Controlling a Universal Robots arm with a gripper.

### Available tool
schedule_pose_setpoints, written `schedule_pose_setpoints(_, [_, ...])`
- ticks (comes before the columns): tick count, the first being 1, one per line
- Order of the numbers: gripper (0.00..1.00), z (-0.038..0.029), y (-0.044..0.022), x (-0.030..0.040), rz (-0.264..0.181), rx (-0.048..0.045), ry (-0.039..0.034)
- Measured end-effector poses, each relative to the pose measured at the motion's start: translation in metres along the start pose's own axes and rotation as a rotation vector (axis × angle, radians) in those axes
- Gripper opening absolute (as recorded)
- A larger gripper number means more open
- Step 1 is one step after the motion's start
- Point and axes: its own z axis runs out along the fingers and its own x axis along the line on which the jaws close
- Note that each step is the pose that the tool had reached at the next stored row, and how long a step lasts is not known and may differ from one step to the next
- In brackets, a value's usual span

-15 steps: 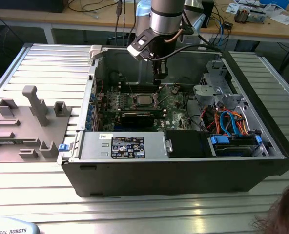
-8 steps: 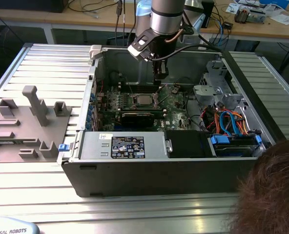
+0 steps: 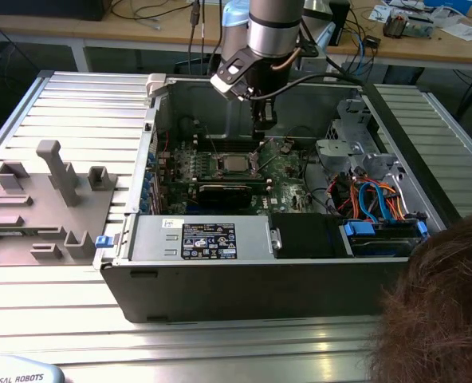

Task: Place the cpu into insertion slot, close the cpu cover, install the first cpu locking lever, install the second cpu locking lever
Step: 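Close the cpu cover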

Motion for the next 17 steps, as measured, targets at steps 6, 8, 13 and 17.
schedule_pose_setpoints(6, [0.11,0.0003,0.0013,-0.0001,0.0,0.0,0.0])
schedule_pose_setpoints(8, [0.11,0.0004,0.0021,-0.0001,0.0,0.0,0.0])
schedule_pose_setpoints(13, [0.11,0.0006,0.0032,-0.0002,0.0,0.0,0.0001])
schedule_pose_setpoints(17, [0.11,0.0007,0.0037,-0.0002,0.0,0.0,0.0001])
